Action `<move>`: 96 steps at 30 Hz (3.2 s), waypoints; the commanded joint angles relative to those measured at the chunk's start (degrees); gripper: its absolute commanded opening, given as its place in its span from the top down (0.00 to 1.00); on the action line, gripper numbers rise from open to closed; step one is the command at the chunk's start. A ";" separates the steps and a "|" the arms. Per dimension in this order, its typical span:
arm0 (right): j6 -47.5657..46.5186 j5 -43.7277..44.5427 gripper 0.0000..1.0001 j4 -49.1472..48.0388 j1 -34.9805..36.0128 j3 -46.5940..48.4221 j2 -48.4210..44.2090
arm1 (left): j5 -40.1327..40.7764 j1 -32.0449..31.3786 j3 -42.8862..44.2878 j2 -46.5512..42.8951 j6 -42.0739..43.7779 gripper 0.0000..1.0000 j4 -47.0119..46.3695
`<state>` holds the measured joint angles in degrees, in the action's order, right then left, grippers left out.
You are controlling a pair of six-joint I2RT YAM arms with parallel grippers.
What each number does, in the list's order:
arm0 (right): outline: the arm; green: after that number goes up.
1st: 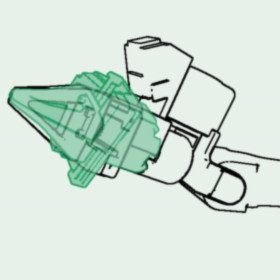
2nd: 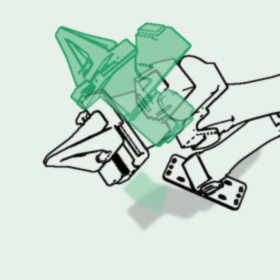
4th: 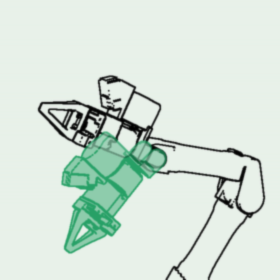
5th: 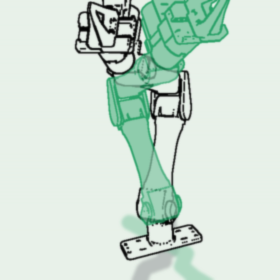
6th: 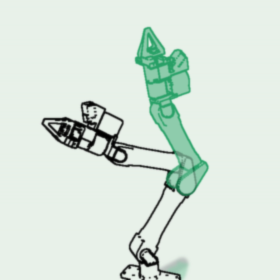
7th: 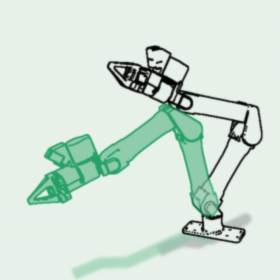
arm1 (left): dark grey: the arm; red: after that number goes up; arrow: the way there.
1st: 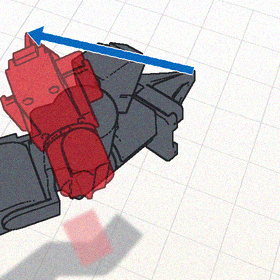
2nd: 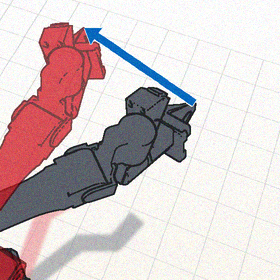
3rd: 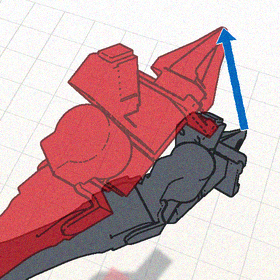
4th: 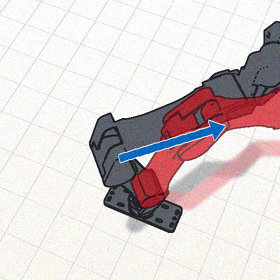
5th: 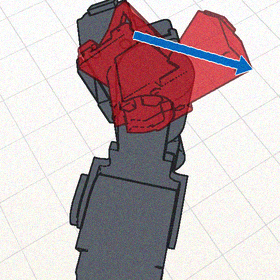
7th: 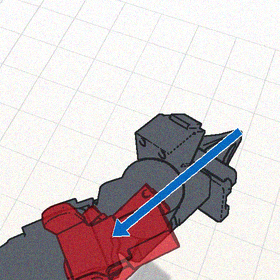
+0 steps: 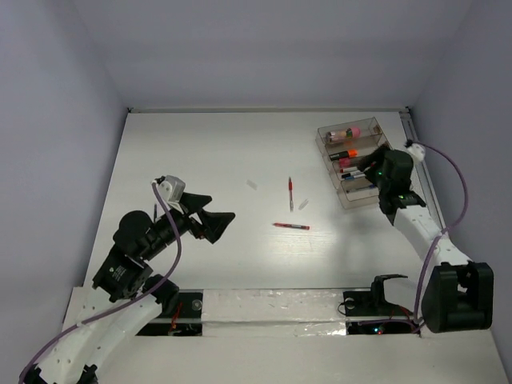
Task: Sort the stationery into containers
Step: Place the pen in the storage box, then pick up the pen cap from the center of the board.
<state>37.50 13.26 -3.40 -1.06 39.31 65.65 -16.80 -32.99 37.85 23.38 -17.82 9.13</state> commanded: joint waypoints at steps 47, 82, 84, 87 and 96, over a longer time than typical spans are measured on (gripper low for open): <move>-22.98 -0.95 0.46 11.75 37.44 28.89 35.17 | 27.86 0.12 20.86 13.64 4.91 0.01 10.56; -58.94 -47.63 0.24 23.17 65.04 88.91 80.76 | 29.98 0.12 36.16 19.08 5.26 0.01 16.10; -59.46 -46.22 0.23 23.78 65.66 91.02 82.18 | 29.81 0.12 35.63 18.55 5.17 0.01 16.01; -59.47 -46.92 0.23 24.49 66.19 93.74 84.46 | 29.54 0.12 35.37 18.11 5.34 0.01 16.36; -61.40 -39.11 0.40 24.14 68.47 93.85 87.19 | 29.19 0.12 34.49 16.97 4.99 0.01 16.36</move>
<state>-22.76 -31.03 20.45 66.22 131.33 150.93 12.95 -32.91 72.95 41.06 -12.51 27.11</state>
